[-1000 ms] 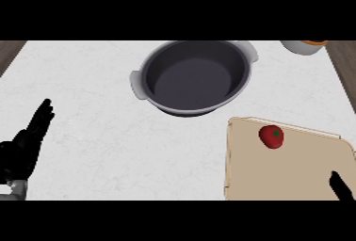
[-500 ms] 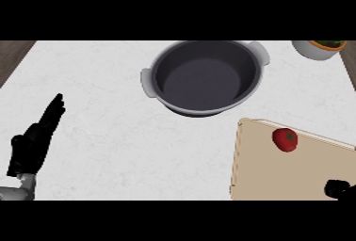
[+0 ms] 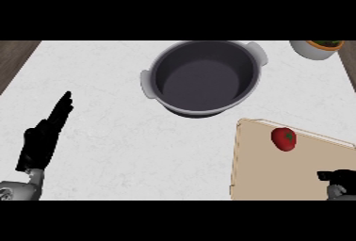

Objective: Pick the tomato from the tray and place it in the pot

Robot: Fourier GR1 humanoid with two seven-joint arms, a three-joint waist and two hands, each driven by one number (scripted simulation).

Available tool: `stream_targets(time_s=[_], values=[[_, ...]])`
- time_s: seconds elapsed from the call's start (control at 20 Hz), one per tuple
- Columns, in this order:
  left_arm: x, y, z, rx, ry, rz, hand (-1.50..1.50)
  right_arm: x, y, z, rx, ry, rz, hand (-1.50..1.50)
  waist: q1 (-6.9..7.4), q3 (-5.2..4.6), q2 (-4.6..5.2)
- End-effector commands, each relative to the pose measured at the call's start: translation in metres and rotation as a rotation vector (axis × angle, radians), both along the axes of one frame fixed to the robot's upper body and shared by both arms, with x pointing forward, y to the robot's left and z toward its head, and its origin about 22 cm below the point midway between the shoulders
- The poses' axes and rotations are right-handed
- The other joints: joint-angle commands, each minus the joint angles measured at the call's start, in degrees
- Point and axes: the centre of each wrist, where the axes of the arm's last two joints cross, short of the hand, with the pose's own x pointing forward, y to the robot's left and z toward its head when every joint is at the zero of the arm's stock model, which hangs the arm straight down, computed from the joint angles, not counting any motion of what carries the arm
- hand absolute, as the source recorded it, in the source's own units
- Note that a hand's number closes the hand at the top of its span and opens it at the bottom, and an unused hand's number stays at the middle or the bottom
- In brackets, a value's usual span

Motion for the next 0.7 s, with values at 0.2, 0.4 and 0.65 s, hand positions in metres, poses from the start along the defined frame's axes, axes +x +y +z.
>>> stream_targets(time_s=[0.2,0.4,0.65], values=[[0.007,-0.002,0.008,0.006,0.006,0.006,0.00,0.055,0.024,0.007,0.163,0.245,-0.039,-1.50,0.35,2.13,0.16],[0.005,-0.003,-0.002,0.016,0.014,0.031,0.00,0.070,0.036,0.004,0.194,0.274,-0.020,-1.50,-0.61,2.09,0.02],[0.000,0.001,-0.003,0.005,0.026,0.045,0.00,0.083,0.037,-0.004,0.220,0.327,-0.041,-1.50,-1.02,2.15,-0.41]])
